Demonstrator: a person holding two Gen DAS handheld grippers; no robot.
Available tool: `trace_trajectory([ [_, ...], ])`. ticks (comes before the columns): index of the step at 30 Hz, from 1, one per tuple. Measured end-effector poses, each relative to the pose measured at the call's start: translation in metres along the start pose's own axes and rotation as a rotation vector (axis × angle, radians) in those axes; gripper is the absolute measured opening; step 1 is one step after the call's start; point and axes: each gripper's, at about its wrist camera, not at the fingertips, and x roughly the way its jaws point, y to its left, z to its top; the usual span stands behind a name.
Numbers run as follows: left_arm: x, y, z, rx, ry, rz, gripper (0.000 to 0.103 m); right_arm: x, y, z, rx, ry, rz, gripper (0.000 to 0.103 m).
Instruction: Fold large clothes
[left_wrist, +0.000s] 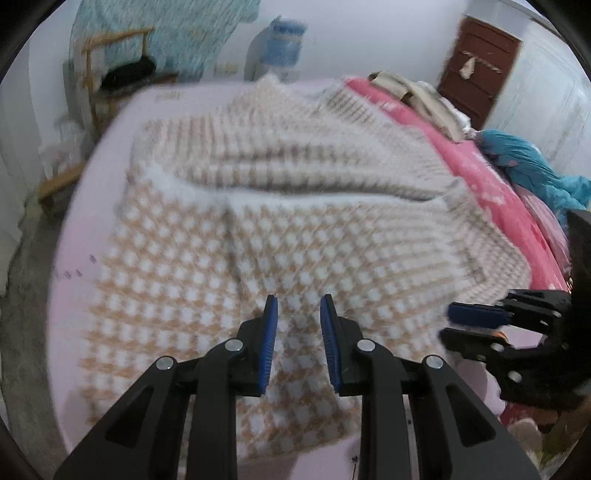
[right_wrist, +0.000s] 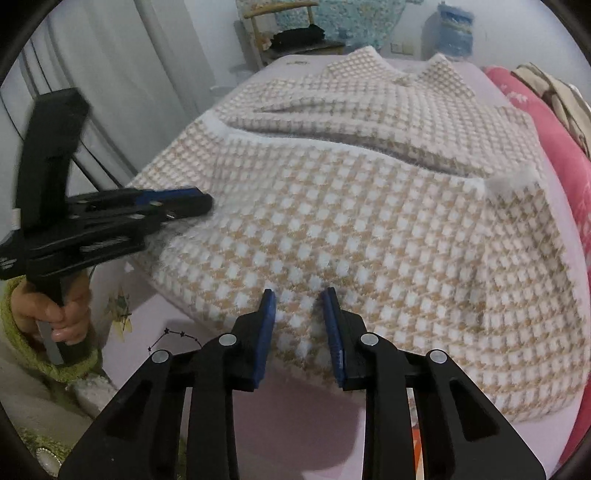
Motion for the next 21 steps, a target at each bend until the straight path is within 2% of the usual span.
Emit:
trace_trajectory([
  [2,-0.014,-0.006,-0.002,0.023,-0.026,-0.079,0.023,0.002,-0.003,-0.001,0.002,-0.004,0.003,0.025],
  [3,-0.019,-0.009,-0.004,0.035,-0.019,-0.127,0.023,0.002,-0.004,0.000,0.009,-0.003,0.008,0.025],
  [5,-0.019,-0.016,-0.012,0.060,0.010,-0.171,0.023,0.001,-0.002,-0.001,0.020,0.000,0.020,0.025],
  [6,-0.013,-0.020,-0.019,0.076,0.042,-0.171,0.023,0.001,-0.004,-0.001,0.029,-0.001,0.028,0.025],
  [8,0.003,-0.023,-0.031,0.088,0.097,-0.121,0.023,0.002,-0.007,0.003,0.040,0.001,0.042,0.025],
  [10,0.008,-0.019,-0.037,0.049,0.077,-0.131,0.024,0.002,-0.007,0.004,0.043,-0.001,0.041,0.025],
  [13,0.004,-0.012,-0.032,-0.007,0.091,-0.144,0.026,0.001,-0.006,0.004,0.045,-0.005,0.037,0.025],
  [17,-0.019,-0.013,-0.032,0.054,0.031,-0.065,0.025,0.001,-0.007,0.005,0.050,-0.005,0.043,0.025],
  [20,-0.005,-0.002,-0.041,0.029,0.090,0.002,0.025,0.001,-0.007,0.005,0.053,-0.007,0.045,0.025],
  [21,-0.005,0.000,-0.046,0.038,0.065,-0.003,0.025,0.001,-0.007,0.005,0.054,-0.007,0.045,0.025],
])
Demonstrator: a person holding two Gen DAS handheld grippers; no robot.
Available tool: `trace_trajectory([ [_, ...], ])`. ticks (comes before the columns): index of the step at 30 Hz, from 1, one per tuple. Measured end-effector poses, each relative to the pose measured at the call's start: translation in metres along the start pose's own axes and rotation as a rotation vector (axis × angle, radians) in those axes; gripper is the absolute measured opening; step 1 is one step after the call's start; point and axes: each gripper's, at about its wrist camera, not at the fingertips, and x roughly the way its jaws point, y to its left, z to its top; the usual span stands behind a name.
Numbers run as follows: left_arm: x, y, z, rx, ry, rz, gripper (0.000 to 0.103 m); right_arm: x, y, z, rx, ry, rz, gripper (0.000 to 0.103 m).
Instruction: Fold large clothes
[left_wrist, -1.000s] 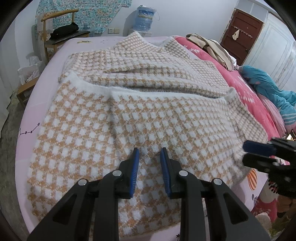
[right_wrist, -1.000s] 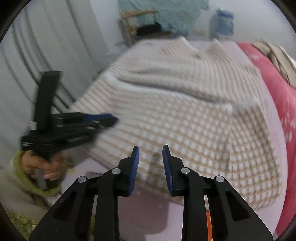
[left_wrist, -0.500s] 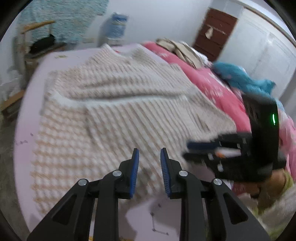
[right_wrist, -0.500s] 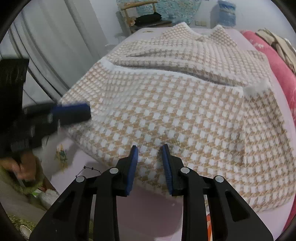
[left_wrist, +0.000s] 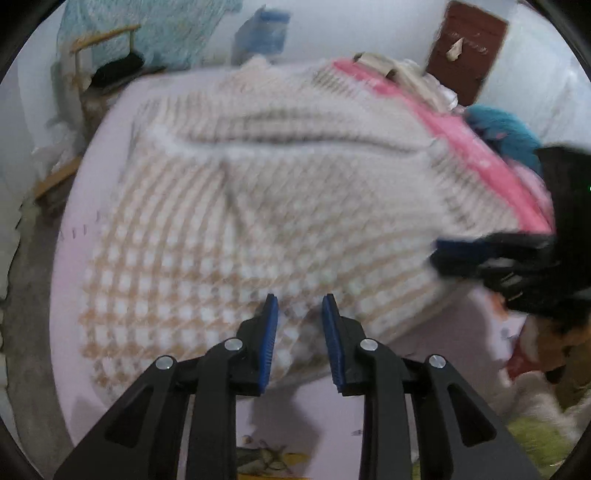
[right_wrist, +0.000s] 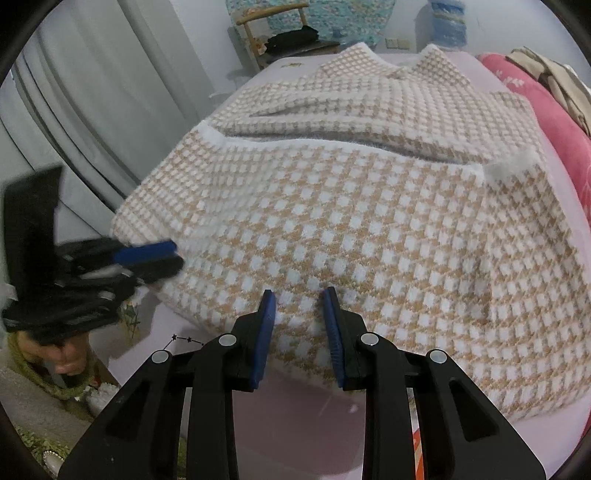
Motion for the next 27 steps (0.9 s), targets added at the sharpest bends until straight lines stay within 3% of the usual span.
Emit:
trace_trajectory([
  [4,-0.008,-0.006,0.000,0.050,-0.012,0.040,0.026,0.000,0.001,0.000,-0.001,-0.001,-0.006,0.025],
  [6,-0.021,0.000,0.004,0.045,-0.071,0.077,0.026,0.000,0.001,0.000,0.001,-0.003,-0.006,0.025],
  [9,-0.028,0.028,0.007,-0.050,-0.103,0.158,0.026,0.001,0.001,0.000,0.007,-0.006,-0.003,0.025],
  [11,-0.022,0.052,0.004,-0.122,-0.071,0.209,0.026,0.001,0.001,0.001,0.006,-0.006,-0.001,0.025],
  [14,-0.019,0.072,-0.003,-0.176,-0.076,0.163,0.026,0.000,0.001,0.001,0.003,-0.002,0.000,0.025],
  [17,-0.018,0.066,-0.001,-0.129,-0.061,0.207,0.026,-0.012,-0.002,0.004,0.011,-0.020,-0.007,0.027],
  [23,-0.019,0.067,0.000,-0.145,-0.059,0.192,0.026,-0.060,-0.066,0.011,0.167,-0.164,-0.167,0.029],
  [27,-0.018,0.067,0.000,-0.144,-0.062,0.193,0.026,-0.059,-0.114,0.008,0.284,-0.145,-0.327,0.029],
])
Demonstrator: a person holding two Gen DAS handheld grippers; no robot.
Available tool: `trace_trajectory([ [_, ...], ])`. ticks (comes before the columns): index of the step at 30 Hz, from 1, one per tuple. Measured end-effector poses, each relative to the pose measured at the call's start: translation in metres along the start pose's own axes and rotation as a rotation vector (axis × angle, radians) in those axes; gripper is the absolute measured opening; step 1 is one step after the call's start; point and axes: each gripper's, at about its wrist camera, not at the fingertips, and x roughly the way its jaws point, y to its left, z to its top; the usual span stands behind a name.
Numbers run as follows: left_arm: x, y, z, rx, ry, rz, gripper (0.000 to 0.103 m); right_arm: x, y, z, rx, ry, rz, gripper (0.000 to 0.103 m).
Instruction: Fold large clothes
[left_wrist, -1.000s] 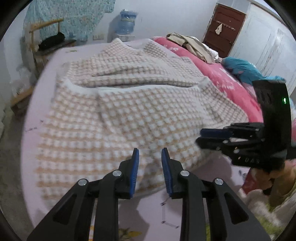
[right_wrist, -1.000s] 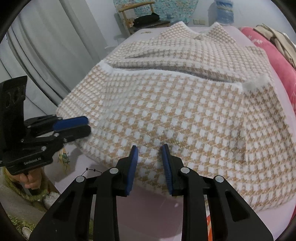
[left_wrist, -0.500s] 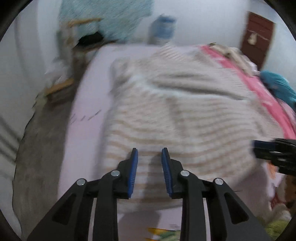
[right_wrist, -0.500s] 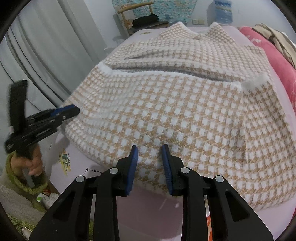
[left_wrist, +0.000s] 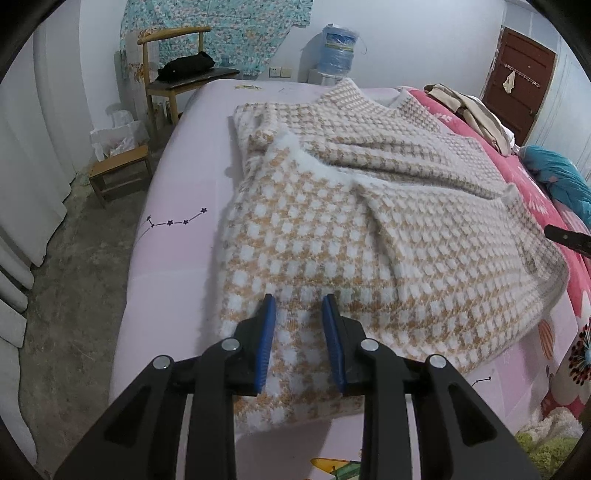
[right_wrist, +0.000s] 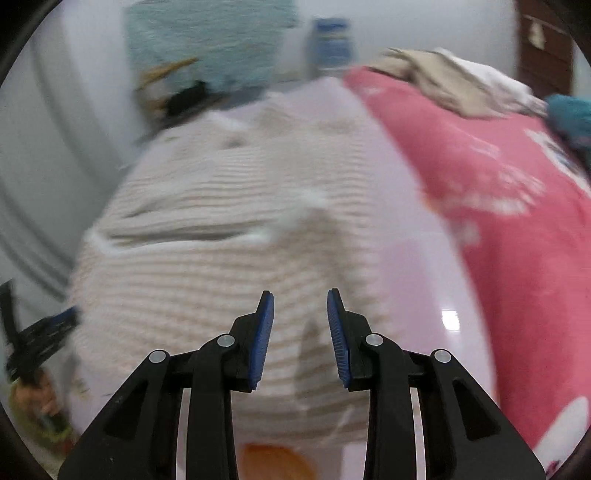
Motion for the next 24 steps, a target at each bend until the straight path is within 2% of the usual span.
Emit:
trace_trajectory([
  [2,0.000,0.000,0.000,-0.005,0.000,-0.002,0.026,0.018,-0.012,-0.004,0.016,0.057,-0.081,0.025],
  [3,0.000,0.000,0.000,-0.005,0.000,-0.003,0.026,0.024,-0.016,-0.006,0.027,0.072,-0.090,0.033],
  [4,0.002,-0.001,0.001,-0.005,0.001,-0.003,0.026,0.028,-0.020,-0.009,0.052,0.076,-0.078,0.033],
  [8,0.002,0.000,0.004,-0.015,0.009,-0.010,0.026,0.021,-0.022,-0.008,0.090,0.069,-0.064,0.033],
  [11,0.002,-0.001,0.006,-0.018,0.019,-0.015,0.026,0.007,-0.012,-0.005,0.051,0.032,-0.088,0.033],
  [13,-0.002,-0.001,0.009,-0.023,0.021,-0.020,0.027,-0.008,-0.001,-0.001,0.018,-0.011,-0.064,0.040],
  [15,-0.008,-0.003,0.014,-0.022,0.009,-0.015,0.038,-0.018,0.007,0.004,-0.011,-0.042,-0.058,0.053],
  [17,-0.014,-0.007,0.020,-0.014,-0.012,-0.002,0.055,-0.025,0.019,0.008,-0.052,-0.070,-0.046,0.058],
  [20,-0.022,-0.015,0.031,0.007,-0.050,0.022,0.073,-0.025,0.032,0.013,-0.096,-0.077,-0.023,0.068],
  [24,-0.019,-0.024,0.046,0.031,-0.048,0.069,0.081,-0.012,0.048,0.022,-0.135,-0.064,0.004,0.076],
])
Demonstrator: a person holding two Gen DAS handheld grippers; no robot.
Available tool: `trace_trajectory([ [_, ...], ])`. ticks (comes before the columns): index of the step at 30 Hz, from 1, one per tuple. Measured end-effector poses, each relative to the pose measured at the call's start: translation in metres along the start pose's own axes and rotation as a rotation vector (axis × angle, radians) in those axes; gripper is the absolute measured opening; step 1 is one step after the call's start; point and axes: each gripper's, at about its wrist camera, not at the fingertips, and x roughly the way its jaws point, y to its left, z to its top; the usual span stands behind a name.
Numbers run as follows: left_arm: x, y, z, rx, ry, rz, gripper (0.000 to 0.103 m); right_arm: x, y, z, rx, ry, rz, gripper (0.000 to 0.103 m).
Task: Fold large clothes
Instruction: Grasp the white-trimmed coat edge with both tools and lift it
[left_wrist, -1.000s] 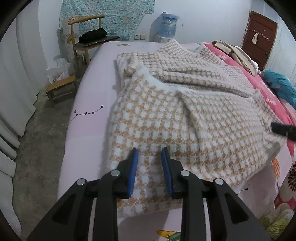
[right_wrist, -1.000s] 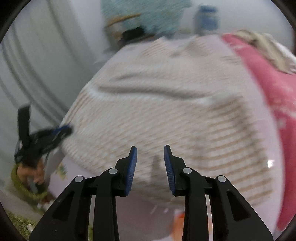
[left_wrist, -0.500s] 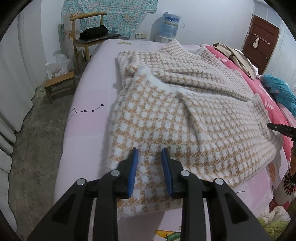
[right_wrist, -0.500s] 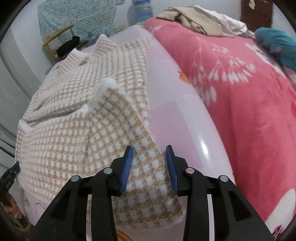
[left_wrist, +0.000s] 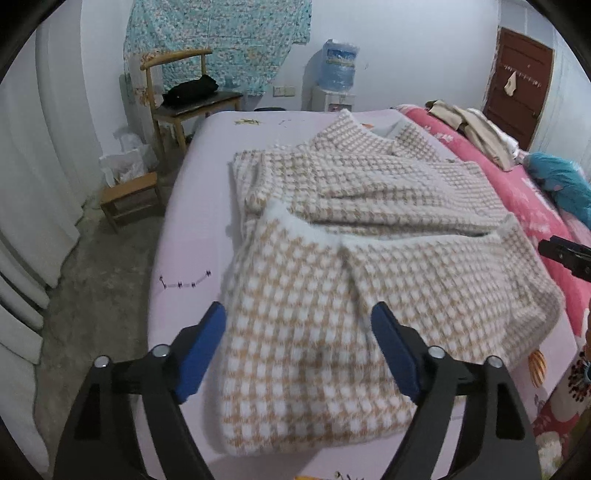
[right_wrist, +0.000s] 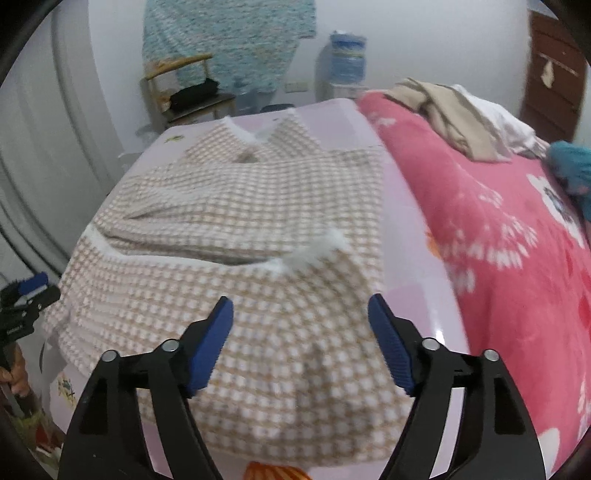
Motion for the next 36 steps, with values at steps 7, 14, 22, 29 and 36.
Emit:
trace_trajectory([
  [7,0.013,-0.004,0.031,-0.012,0.025,0.019,0.086,0.012,0.007,0.020,-0.037,0.007,0.057,0.080],
  [14,0.020,-0.001,0.091,-0.008,-0.022,0.000,0.086,0.019,-0.007,0.080,-0.042,-0.016,0.127,0.083],
  [22,0.065,-0.019,0.202,0.024,-0.095,-0.096,0.089,0.077,-0.038,0.181,0.051,0.027,0.210,0.083],
  [29,0.146,-0.047,0.283,0.013,-0.055,-0.169,0.089,0.157,-0.042,0.244,0.122,0.111,0.268,0.083],
  [36,0.244,-0.056,0.319,-0.117,0.094,-0.199,0.082,0.225,-0.033,0.270,0.144,0.200,0.254,0.078],
])
